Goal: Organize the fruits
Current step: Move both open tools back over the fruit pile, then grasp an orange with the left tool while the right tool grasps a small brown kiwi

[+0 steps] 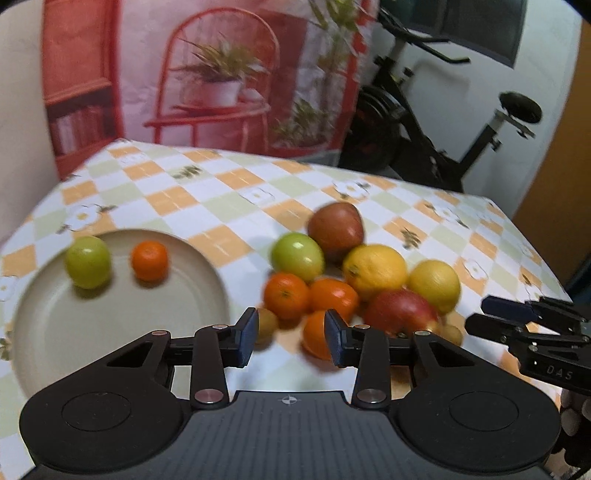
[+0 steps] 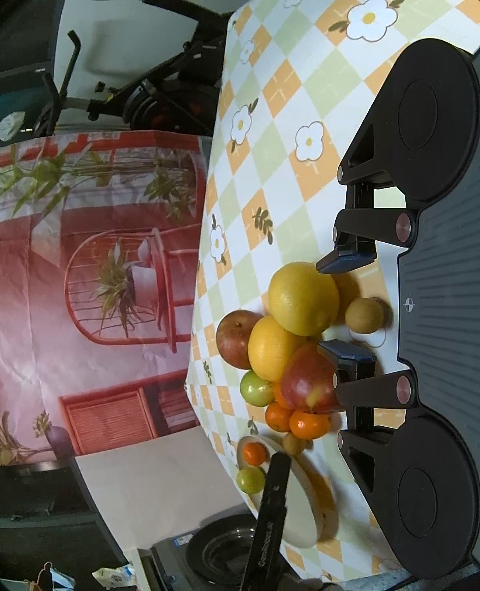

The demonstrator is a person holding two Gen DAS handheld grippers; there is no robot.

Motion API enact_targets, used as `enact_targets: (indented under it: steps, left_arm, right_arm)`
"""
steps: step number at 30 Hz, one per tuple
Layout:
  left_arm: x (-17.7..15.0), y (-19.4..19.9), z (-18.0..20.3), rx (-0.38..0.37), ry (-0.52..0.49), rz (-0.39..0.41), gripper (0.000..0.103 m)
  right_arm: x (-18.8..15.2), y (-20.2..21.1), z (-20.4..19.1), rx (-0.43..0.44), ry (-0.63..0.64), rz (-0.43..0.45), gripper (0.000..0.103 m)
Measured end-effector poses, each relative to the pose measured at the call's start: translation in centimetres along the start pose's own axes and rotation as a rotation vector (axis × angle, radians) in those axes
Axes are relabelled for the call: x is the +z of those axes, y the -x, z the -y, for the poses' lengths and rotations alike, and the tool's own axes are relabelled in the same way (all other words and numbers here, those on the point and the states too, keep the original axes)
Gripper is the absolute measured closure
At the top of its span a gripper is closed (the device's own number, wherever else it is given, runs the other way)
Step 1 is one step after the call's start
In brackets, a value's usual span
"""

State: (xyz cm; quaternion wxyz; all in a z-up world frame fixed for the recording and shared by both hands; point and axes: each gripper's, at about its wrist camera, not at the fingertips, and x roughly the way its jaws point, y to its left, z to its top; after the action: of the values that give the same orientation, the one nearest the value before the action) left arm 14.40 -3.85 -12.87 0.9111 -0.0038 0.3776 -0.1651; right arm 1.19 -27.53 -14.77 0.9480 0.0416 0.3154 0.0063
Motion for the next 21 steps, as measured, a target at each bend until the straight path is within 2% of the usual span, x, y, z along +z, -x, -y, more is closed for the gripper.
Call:
enact_targets:
  steps: [3, 12, 21]
  left_arm:
    - [-0.1, -1.0, 0.5, -0.028, -0.016, -0.027, 0.061]
    - [-0.3, -2.7, 0.3, -0.080, 0.043, -0.080, 0.061]
    - [-0.5, -4.2, 0.7, -0.102, 0.050, -0.113, 0.061]
  right_arm:
    - [-0.1, 0.2, 0.3, -0.004, -0.013, 0.006, 0.065]
    - [-0.5, 0.5, 0.4, -0.008, -0.019, 0.001, 0.065]
    - [-0.8, 0.2, 0.1, -0.008, -0.010, -0.019, 0.065]
